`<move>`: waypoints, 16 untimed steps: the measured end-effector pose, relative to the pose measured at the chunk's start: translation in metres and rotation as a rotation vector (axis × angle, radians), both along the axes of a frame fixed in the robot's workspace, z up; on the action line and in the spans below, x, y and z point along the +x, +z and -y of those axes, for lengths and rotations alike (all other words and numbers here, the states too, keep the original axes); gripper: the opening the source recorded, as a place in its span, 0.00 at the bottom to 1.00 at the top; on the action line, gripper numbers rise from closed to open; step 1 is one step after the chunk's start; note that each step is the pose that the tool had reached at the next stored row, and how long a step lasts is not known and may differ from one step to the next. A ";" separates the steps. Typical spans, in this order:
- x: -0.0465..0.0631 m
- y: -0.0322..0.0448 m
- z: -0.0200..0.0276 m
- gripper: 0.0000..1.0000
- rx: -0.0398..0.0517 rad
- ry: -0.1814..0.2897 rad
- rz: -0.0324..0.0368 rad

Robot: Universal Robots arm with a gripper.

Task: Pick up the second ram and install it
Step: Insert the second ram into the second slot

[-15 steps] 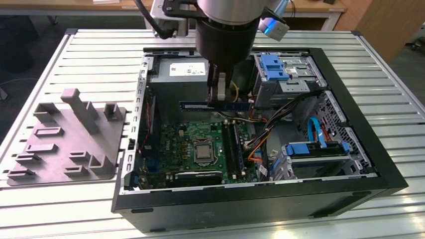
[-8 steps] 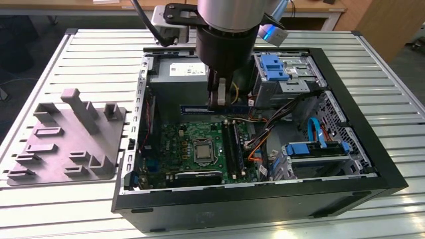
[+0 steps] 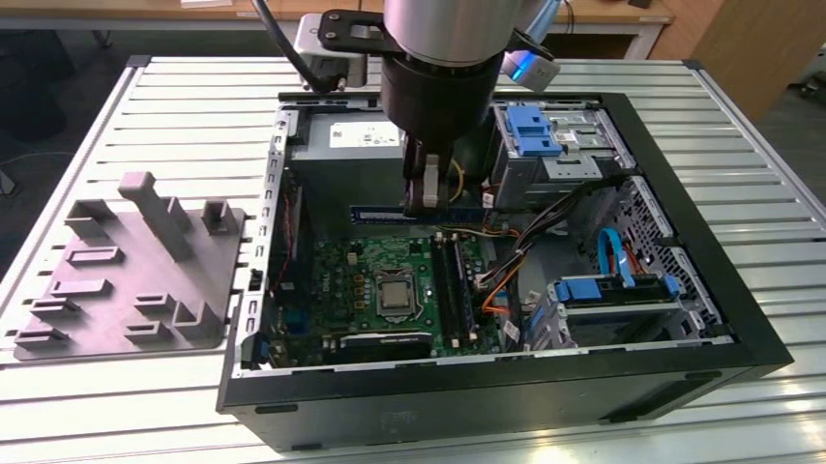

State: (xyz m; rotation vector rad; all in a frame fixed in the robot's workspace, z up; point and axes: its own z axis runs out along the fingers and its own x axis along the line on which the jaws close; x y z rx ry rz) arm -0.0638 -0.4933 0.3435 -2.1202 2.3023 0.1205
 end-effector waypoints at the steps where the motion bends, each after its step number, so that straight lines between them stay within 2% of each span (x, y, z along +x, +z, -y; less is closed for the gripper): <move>1: 0.000 -0.0001 0.0000 0.12 0.0001 0.000 0.0000; 10: 0.000 -0.0003 0.0000 0.12 0.0001 -0.006 0.0001; 16: 0.000 -0.0008 0.0000 0.12 0.0001 -0.107 0.0000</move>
